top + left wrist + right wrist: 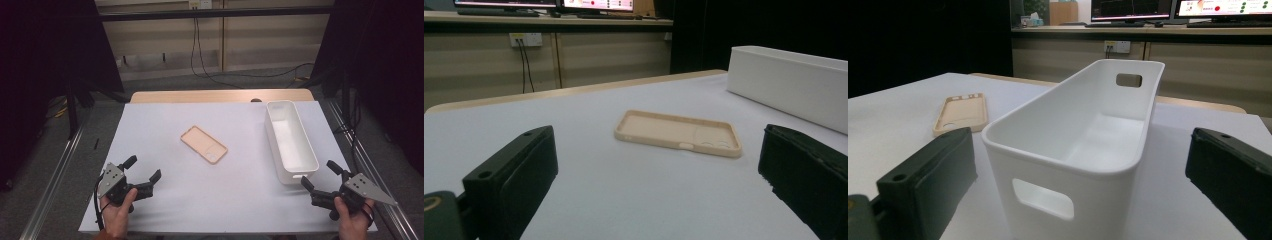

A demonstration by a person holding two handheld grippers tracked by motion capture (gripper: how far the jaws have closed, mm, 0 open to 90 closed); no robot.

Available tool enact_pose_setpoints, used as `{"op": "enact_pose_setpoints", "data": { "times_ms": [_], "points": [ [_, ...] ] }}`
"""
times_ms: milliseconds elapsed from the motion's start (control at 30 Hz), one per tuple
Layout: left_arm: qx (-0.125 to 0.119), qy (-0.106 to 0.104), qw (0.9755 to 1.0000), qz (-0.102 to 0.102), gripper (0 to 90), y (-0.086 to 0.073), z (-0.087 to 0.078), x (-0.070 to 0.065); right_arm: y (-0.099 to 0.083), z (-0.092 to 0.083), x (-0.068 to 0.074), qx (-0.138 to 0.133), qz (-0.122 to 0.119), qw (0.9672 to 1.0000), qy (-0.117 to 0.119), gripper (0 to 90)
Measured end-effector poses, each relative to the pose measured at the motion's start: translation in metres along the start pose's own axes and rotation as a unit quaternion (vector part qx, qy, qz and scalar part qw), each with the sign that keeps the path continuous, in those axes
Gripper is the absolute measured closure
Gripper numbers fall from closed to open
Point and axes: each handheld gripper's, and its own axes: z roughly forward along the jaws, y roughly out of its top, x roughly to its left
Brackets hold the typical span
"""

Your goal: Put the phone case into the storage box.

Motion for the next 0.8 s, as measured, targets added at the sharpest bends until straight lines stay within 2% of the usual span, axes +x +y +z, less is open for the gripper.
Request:
{"op": "enact_pose_setpoints", "data": {
  "times_ms": [467,800],
  "points": [
    [0.006,-0.013,0.9999,0.001,2.7,0.001,0.007,-0.002,-0.002,-0.008,-0.001,-0.001,-0.001,1.0,-0.004,0.0],
    [0.011,-0.013,0.9998,0.009,2.6,0.003,0.01,-0.003,-0.001,-0.004,0.0,0.003,-0.001,0.9999,0.01,0.0]
  ]
}}
